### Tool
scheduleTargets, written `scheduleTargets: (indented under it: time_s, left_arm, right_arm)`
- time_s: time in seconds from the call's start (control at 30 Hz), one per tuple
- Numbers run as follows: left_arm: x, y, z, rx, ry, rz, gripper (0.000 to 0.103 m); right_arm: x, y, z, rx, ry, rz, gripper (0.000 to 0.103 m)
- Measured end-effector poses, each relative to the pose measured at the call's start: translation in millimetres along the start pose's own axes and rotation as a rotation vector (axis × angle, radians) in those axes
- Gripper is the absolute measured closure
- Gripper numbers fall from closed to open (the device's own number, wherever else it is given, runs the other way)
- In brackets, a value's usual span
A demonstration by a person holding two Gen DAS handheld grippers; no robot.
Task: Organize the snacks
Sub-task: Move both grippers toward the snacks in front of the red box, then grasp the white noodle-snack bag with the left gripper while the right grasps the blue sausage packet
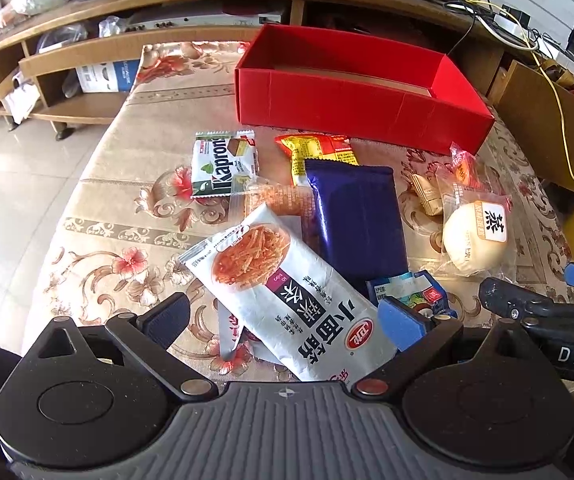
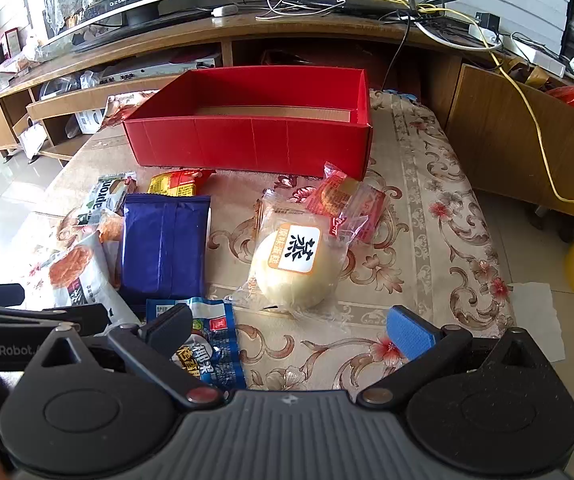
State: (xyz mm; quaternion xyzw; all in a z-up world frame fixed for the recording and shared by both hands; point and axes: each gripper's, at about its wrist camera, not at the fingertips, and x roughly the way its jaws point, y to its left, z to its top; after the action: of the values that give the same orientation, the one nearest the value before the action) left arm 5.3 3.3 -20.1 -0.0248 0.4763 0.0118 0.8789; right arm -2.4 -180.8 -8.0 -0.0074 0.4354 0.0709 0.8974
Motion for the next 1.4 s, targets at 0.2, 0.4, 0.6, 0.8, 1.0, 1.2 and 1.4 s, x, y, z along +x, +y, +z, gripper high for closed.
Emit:
scheduleTargets:
  time_s: [0.2, 0.4, 0.6, 0.8, 1.0, 1.2, 1.4]
  left_arm:
    - [4, 1, 0, -0.014, 0.020, -0.003, 0.003]
    - [13, 4, 2, -0.072, 0.069, -0.025, 0.003]
    - [24, 3, 7, -0.129, 0.120, -0.010, 0.003]
    - [39, 1, 11, -0.172, 0.151, 0.017, 0.003]
    - [39, 20, 8, -0.198, 0.156, 0.007, 0.020]
    - [34, 36, 7, -0.183, 0.172, 0.033, 0.018]
    - [37, 35, 5, -0.156, 0.172, 0.040, 0.012]
  right_arm:
    - [3, 2, -1, -0.008, 0.016, 0.005, 0.000]
    - [4, 2, 0, -0.016, 0.022, 0.012, 0.000]
    - [0, -4, 1, 0.010, 0.009, 0.024, 0.000]
    - [-3, -7, 1, 0.018, 0.001, 0.042, 0.000]
    - [-5, -12, 2, 0.038, -0.001, 0.059, 0.000]
    - [0, -8, 0, 0.013, 0.021, 0.057, 0.000]
    - [22, 13, -4, -0.067, 0.092, 0.056, 0.000]
